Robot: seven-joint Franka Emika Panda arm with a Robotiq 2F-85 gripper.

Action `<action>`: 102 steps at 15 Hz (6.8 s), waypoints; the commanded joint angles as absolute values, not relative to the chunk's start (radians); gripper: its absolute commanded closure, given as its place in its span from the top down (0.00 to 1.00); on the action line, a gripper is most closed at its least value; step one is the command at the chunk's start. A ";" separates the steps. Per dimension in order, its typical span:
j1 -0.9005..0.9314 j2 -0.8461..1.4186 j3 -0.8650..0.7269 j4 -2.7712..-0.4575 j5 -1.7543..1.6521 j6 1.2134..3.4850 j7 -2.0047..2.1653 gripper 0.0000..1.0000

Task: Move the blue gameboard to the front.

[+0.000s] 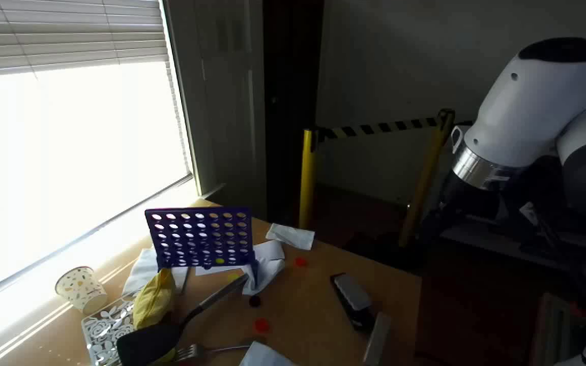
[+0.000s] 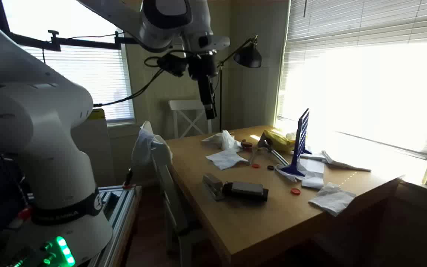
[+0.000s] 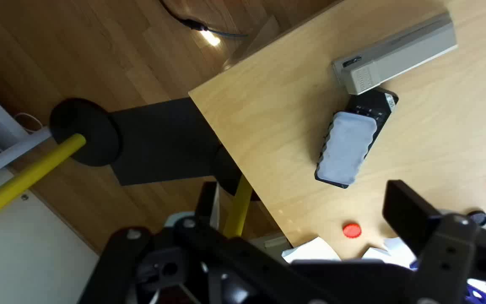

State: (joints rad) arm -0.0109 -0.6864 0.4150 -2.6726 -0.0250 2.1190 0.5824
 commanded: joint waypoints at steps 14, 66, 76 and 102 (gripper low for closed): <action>-0.029 -0.419 0.321 -2.575 -0.214 2.565 0.332 1.00; 0.286 0.938 0.156 -0.844 -0.221 2.040 -0.526 0.47; 0.328 0.964 0.152 -0.696 -0.209 1.870 -0.528 0.04; -0.112 0.544 0.511 -1.192 0.078 1.861 -1.390 0.04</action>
